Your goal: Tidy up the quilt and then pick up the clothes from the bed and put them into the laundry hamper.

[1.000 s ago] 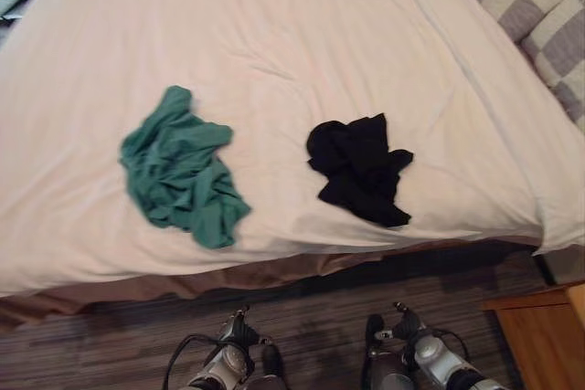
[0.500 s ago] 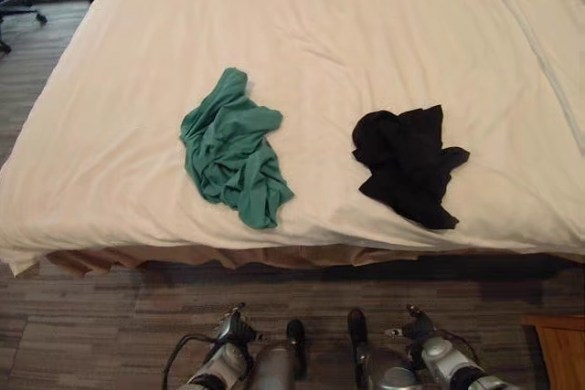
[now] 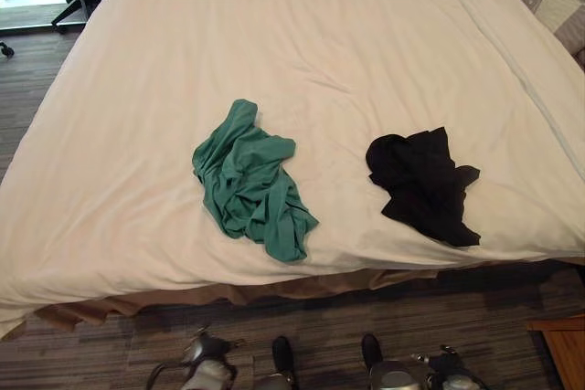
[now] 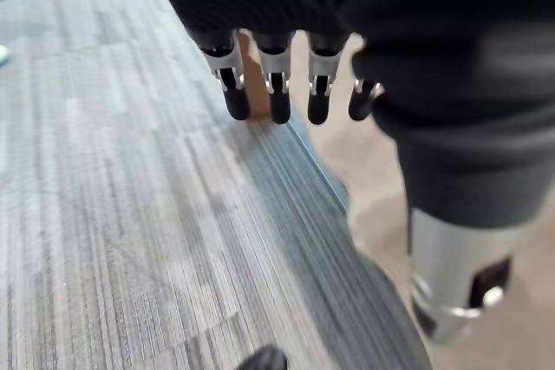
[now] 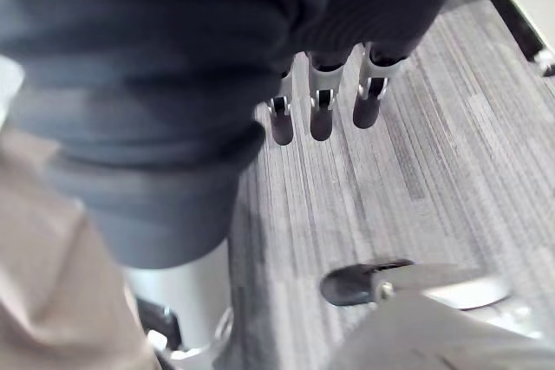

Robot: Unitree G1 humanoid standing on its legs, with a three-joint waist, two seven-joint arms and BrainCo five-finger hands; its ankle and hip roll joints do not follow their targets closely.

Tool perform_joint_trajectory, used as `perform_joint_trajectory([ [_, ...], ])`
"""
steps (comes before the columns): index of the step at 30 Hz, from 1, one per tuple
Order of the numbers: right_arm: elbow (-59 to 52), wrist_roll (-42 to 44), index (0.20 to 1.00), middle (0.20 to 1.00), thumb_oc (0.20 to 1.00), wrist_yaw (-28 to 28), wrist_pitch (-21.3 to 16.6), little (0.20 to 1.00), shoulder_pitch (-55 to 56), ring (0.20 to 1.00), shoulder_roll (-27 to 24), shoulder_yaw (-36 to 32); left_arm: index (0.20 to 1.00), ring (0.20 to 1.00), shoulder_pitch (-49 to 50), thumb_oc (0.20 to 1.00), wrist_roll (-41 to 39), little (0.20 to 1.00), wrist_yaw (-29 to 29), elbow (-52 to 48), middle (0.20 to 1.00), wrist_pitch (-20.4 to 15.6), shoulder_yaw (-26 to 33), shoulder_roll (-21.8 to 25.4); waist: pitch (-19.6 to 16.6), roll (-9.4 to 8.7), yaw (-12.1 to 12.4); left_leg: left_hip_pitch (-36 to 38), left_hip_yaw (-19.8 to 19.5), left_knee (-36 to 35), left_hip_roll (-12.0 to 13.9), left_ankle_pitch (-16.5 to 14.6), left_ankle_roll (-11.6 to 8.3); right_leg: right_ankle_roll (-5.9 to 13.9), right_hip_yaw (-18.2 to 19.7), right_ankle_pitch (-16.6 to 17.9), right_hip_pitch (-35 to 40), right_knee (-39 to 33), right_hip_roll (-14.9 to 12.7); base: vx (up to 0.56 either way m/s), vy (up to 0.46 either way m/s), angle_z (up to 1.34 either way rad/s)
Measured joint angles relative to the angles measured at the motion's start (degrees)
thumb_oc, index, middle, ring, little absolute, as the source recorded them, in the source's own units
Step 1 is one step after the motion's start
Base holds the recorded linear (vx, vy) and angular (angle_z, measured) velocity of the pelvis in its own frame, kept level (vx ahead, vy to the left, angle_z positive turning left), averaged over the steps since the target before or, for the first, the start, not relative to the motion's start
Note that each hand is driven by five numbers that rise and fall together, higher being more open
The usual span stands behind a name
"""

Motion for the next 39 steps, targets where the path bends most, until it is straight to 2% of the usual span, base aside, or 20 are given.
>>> perform_joint_trajectory([
  [1, -4.5, 1.0, 1.000, 1.000, 1.000, -0.5, 0.2, 1.000, 2.0, 1.000, -0.2, -3.4, 1.000, 1.000, 1.7, 1.000, -1.7, 1.000, 0.7, -1.7, 1.000, -0.2, 3.2, 0.3, -0.1, 0.00, 0.0, 0.1, 0.3, -0.3, -0.1, -0.5, -0.26, 0.74, 0.0, -0.5, 0.1, 0.0, -0.2, 0.12, 0.002, -0.17],
  [2, -15.7, 1.3, 1.000, 1.000, 1.000, -2.8, -1.0, 1.000, 8.1, 1.000, -1.3, -8.9, 1.000, 1.000, 7.1, 1.000, -5.4, 1.000, 2.4, -8.4, 1.000, -0.7, 9.4, 0.2, -0.4, 0.80, -0.5, 0.8, 0.3, -0.3, 0.0, -0.7, -0.47, 1.11, 0.2, -0.5, 0.7, 0.0, 0.0, 0.08, -0.007, -0.13],
  [5, -24.1, -0.7, 1.000, 1.000, 1.000, -8.2, -1.0, 1.000, 14.3, 1.000, -6.9, -13.8, 1.000, 1.000, 15.4, 1.000, -8.7, 1.000, 5.7, -23.8, 1.000, -2.1, 13.4, 1.6, -1.7, 1.78, -0.7, 0.5, 0.2, -0.3, 0.5, -1.0, -1.13, 1.13, -0.1, -0.6, 0.7, 0.0, 0.5, 0.06, -0.018, 0.04],
  [6, -29.5, -6.8, 1.000, 1.000, 1.000, -11.4, 0.4, 1.000, 17.3, 1.000, -10.6, -15.0, 1.000, 1.000, 17.2, 1.000, -8.8, 1.000, 7.2, -33.8, 1.000, -2.5, 14.2, 3.0, -1.8, 1.95, -0.2, -0.3, -0.3, -0.3, 0.7, -0.9, -0.94, 1.07, -0.2, -0.6, 0.4, 0.0, 0.8, 0.04, -0.023, 0.21],
  [7, -30.2, -9.0, 1.000, 1.000, 1.000, -12.7, 0.4, 1.000, 17.4, 1.000, -12.1, -15.3, 1.000, 1.000, 16.2, 1.000, -8.5, 1.000, 7.9, -35.5, 1.000, -4.0, 14.2, 3.8, -2.3, 2.05, -0.2, -0.8, -0.8, -0.3, 0.7, -0.8, -0.87, 0.94, -0.3, -0.7, -0.2, 0.0, 0.8, -0.01, -0.018, 0.18],
  [10, -31.8, -19.0, 1.000, 1.000, 1.000, -15.8, 1.3, 1.000, 15.1, 1.000, -15.9, -14.3, 1.000, 1.000, 12.5, 1.000, -7.4, 1.000, 7.1, -43.7, 1.000, -5.1, 10.0, 6.4, -3.2, 1.80, -0.3, -3.3, -0.9, -0.3, 1.0, 0.1, -0.68, 1.17, -0.3, -0.1, -2.5, 0.0, 1.1, -0.01, -0.004, 0.03],
  [11, -32.4, -21.1, 1.000, 1.000, 1.000, -16.0, 1.3, 1.000, 14.2, 1.000, -16.3, -13.8, 1.000, 1.000, 11.7, 1.000, -5.5, 1.000, 6.1, -45.8, 1.000, -6.9, 8.5, 6.7, -3.2, 1.77, -0.4, -3.7, -0.9, -0.3, 1.0, 0.3, -0.57, 1.27, -0.3, 0.2, -3.0, 0.0, 1.1, -0.03, -0.027, -0.05],
  [14, -35.2, -30.7, 1.000, 1.000, 1.000, -16.0, 2.2, 1.000, 12.7, 1.000, -20.8, -9.9, 1.000, 1.000, 9.1, 1.000, 0.1, 1.000, 3.2, -52.6, 1.000, -7.6, 3.5, 8.4, -3.2, 1.61, -1.4, -4.3, -0.9, -0.3, 0.7, 1.0, -0.33, 1.33, -0.2, 0.7, -3.7, 0.0, 0.8, -0.04, -0.032, 0.00],
  [15, -37.2, -34.2, 1.000, 1.000, 1.000, -15.9, 2.4, 1.000, 12.4, 1.000, -23.9, -6.6, 1.000, 1.000, 7.3, 1.000, 1.9, 1.000, 2.5, -55.7, 1.000, -7.8, 0.4, 11.3, -3.1, 1.33, -1.7, -4.7, -0.8, -0.3, 0.6, 1.2, -0.38, 1.43, -0.1, 0.8, -4.1, 0.0, 0.7, 0.00, 0.000, 0.00],
  [18, -40.4, -39.7, 1.000, 1.000, 1.000, -15.8, 1.7, 1.000, 8.6, 1.000, -26.0, -4.1, 1.000, 1.000, 1.4, 1.000, 5.6, 1.000, 0.5, -59.0, 1.000, -9.6, -2.8, 14.6, -3.0, 1.15, -2.3, -5.1, -0.8, -0.1, 0.5, 1.6, -0.31, 1.63, -0.2, 0.9, -4.5, 0.0, 0.7, -0.06, -0.026, 0.00],
  [19, -41.6, -40.6, 1.000, 1.000, 1.000, -15.7, 1.3, 1.000, 7.5, 1.000, -27.1, -2.3, 1.000, 1.000, -0.2, 1.000, 6.4, 1.000, -0.4, -61.6, 1.000, -10.6, -5.8, 16.7, -3.0, 1.15, -2.3, -5.5, -0.7, -0.1, 0.5, 1.6, -0.32, 1.67, -0.1, 1.0, -5.0, 0.0, 0.7, -0.02, 0.021, -0.05],
  [21, -41.4, -41.9, 1.000, 1.000, 1.000, -15.5, 0.7, 1.000, 5.0, 1.000, -27.2, -1.0, 1.000, 1.000, -3.8, 1.000, 8.2, 1.000, -1.3, -61.6, 1.000, -12.1, -8.2, 16.8, -2.8, 0.99, -2.3, -5.6, -0.4, -0.2, 0.5, 1.6, -0.33, 1.69, 0.0, 1.0, -5.3, 0.0, 0.7, -0.03, 0.021, -0.09],
  [22, -41.6, -41.8, 1.000, 1.000, 1.000, -14.2, 0.3, 1.000, 2.7, 1.000, -28.0, 0.5, 1.000, 1.000, -4.5, 1.000, 6.9, 1.000, -4.1, -61.2, 1.000, -13.5, -8.7, 20.7, -2.6, 1.15, -1.7, -5.6, -0.6, 0.1, 0.6, 1.5, -0.53, 1.56, -0.6, 1.1, -5.4, 0.1, 0.6, -0.05, -0.022, -0.20],
  [23, -46.2, -41.9, 1.000, 1.000, 1.000, -13.0, 0.2, 1.000, 1.7, 1.000, -28.8, -0.4, 1.000, 1.000, -3.9, 1.000, 4.6, 1.000, -6.9, -64.1, 1.000, -12.4, -6.6, 30.5, -2.0, 1.51, -2.2, -6.5, 0.1, 0.1, 1.0, 1.9, -0.83, 1.58, 0.5, 1.4, -6.6, 0.0, 1.1, -0.06, -0.038, -0.09],
  [25, -46.6, -41.9, 1.000, 1.000, 1.000, -12.2, 0.2, 1.000, 0.2, 1.000, -30.5, -0.3, 1.000, 1.000, -6.7, 1.000, 2.8, 1.000, -7.6, -67.3, 1.000, -13.5, -3.4, 37.4, 0.1, 2.03, -1.5, -6.6, 0.1, 0.1, 1.0, 2.1, -0.80, 1.58, 0.4, 1.5, -6.5, 0.0, 1.3, -0.07, -0.051, 0.05],
  [29, -46.0, -41.9, 1.000, 1.000, 1.000, -10.8, -0.5, 1.000, -5.9, 1.000, -30.4, 2.8, 1.000, 1.000, -14.6, 1.000, 4.3, 1.000, -8.1, -59.9, 1.000, -12.6, -5.3, 34.4, 0.7, 3.18, -0.8, -9.3, 0.4, 0.1, 1.0, 2.2, -0.86, 1.64, 0.9, 1.9, -9.4, 0.0, 1.5, -0.09, -0.031, -0.04],
  [31, -46.1, -41.8, 1.000, 1.000, 1.000, -11.0, -0.9, 1.000, -9.3, 1.000, -30.4, 2.9, 1.000, 1.000, -17.5, 1.000, 7.8, 1.000, -7.6, -55.1, 1.000, -12.0, -7.8, 34.0, 2.8, 2.87, -1.2, -10.5, 0.8, 0.1, 1.1, 2.9, -0.64, 1.79, 1.5, 2.8, -11.1, 0.0, 1.5, -0.06, -0.006, -0.21],
  [33, -46.1, -41.8, 1.000, 1.000, 1.000, -11.3, -0.8, 1.000, -12.3, 1.000, -29.7, 2.8, 1.000, 1.000, -19.2, 1.000, 13.4, 1.000, -6.4, -46.9, 1.000, -9.4, -11.4, 33.6, 5.2, 2.40, -2.6, -10.8, 1.5, 0.1, 0.9, 3.0, -0.52, 1.87, 1.9, 3.0, -11.7, 0.0, 1.3, -0.05, 0.003, -0.12],
  [35, -46.3, -41.6, 1.000, 1.000, 1.000, -12.3, -0.8, 1.000, -12.2, 1.000, -29.0, 2.7, 1.000, 1.000, -19.7, 1.000, 16.9, 1.000, -5.6, -42.8, 1.000, -7.3, -11.4, 32.5, 6.4, 2.07, -2.8, -11.5, 2.1, 0.1, 0.9, 3.0, -0.52, 1.90, 2.5, 3.0, -12.7, 0.0, 1.3, -0.05, -0.018, -0.12],
  [39, -46.3, -41.5, 1.000, 1.000, 1.000, -12.9, -0.4, 1.000, -11.7, 1.000, -27.7, 2.9, 1.000, 1.000, -20.5, 1.000, 19.8, 1.000, -5.0, -42.5, 1.000, -5.6, -11.2, 32.4, 8.2, 2.47, -2.4, -12.5, 2.1, 0.1, 1.1, 3.1, -0.46, 1.87, 2.4, 3.1, -13.6, 0.3, 1.5, -0.06, -0.036, -0.01],
])
